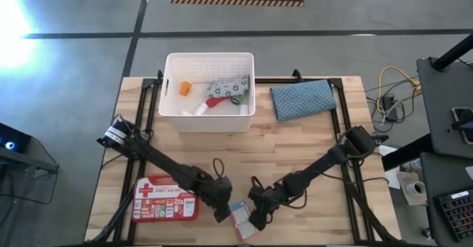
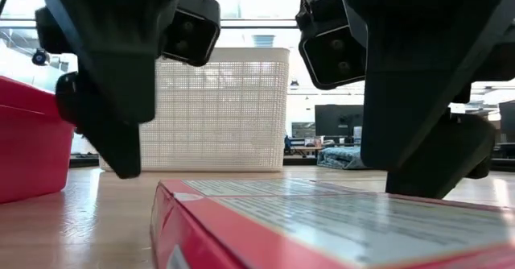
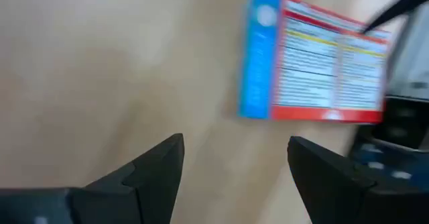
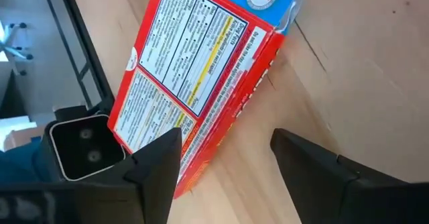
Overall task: Pick & place medical supplies in basket/bin
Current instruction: Put the red pill box into the white bin
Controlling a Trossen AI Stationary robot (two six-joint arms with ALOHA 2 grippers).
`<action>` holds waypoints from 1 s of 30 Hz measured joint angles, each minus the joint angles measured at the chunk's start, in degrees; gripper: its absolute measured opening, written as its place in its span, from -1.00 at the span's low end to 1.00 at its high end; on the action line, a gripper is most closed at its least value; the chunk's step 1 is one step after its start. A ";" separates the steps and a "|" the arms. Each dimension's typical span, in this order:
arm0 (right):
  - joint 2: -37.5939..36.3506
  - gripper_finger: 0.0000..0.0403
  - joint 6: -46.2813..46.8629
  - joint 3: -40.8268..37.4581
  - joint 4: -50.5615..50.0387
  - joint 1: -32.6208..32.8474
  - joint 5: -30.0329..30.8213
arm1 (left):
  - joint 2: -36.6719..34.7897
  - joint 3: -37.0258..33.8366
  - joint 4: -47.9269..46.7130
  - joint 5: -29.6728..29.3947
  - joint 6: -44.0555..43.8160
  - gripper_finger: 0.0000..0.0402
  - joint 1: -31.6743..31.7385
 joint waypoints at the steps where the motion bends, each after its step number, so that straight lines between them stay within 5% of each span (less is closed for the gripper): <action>1: 0.00 0.15 -0.36 -0.01 -0.01 -0.23 0.03 | 0.73 0.02 1.94 0.97 -1.33 0.23 -0.41; 9: -0.31 0.14 -3.78 0.08 -0.66 -1.36 0.79 | 3.74 1.32 6.53 3.76 -4.94 0.21 -3.06; 21: -0.31 0.13 -3.89 0.08 -0.43 -1.35 -1.32 | 10.65 2.39 20.15 3.36 -6.42 -0.16 -3.52; 30: -0.57 0.13 -2.33 0.32 -1.58 0.16 -5.27 | 12.23 3.35 20.93 4.17 -4.76 -0.19 -1.56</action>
